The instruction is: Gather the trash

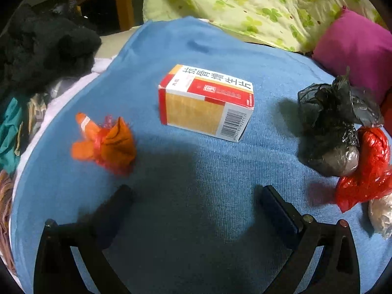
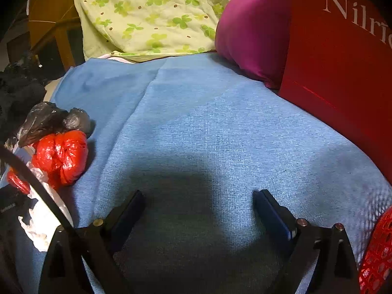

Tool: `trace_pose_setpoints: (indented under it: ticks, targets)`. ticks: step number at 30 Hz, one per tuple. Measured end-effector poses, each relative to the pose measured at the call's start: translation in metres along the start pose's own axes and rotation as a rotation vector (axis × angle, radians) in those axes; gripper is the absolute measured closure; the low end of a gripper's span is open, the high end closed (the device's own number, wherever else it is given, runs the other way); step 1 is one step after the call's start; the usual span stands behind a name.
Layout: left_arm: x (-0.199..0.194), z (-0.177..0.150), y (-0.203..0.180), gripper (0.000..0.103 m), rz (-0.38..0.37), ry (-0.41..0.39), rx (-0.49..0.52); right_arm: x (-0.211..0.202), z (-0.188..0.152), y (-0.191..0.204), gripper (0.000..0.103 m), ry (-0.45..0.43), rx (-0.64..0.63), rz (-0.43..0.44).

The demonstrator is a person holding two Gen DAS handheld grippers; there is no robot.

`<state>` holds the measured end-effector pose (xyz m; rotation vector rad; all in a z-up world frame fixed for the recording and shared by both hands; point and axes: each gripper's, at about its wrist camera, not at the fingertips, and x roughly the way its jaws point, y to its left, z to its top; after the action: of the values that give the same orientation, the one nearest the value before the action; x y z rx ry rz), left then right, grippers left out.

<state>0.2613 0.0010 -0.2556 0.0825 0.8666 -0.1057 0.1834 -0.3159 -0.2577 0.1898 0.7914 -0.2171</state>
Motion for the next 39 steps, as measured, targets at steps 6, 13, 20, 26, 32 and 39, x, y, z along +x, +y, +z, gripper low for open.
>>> trace_pose_setpoints:
  ticks: [6, 13, 20, 26, 32, 39]
  targets:
    - [-0.0002, 0.0000, -0.0014, 0.000, 0.008, -0.002, 0.006, 0.0007, 0.0003, 0.0005, 0.006, 0.001, -0.001, 0.002]
    - [0.0003, -0.0001, -0.0012, 0.000, 0.008, -0.003, 0.006, 0.0016, 0.0007, 0.0021, 0.005, 0.005, -0.006, 0.004]
    - [-0.0005, -0.0008, -0.0030, 0.000, 0.008, -0.003, 0.006, 0.0024, 0.0004, 0.0026, 0.004, 0.008, -0.012, 0.004]
    - [-0.0002, -0.0006, -0.0017, 0.000, 0.006, -0.003, 0.005, 0.0028, 0.0006, 0.0029, 0.004, 0.009, -0.013, 0.005]
    - [-0.0002, -0.0007, -0.0015, 0.000, 0.007, -0.004, 0.006, 0.0021, 0.0001, 0.0019, 0.003, 0.009, -0.011, 0.016]
    - [0.0004, -0.0004, -0.0011, 0.000, 0.007, -0.004, 0.005, 0.0027, 0.0012, 0.0028, 0.001, 0.017, -0.021, 0.024]
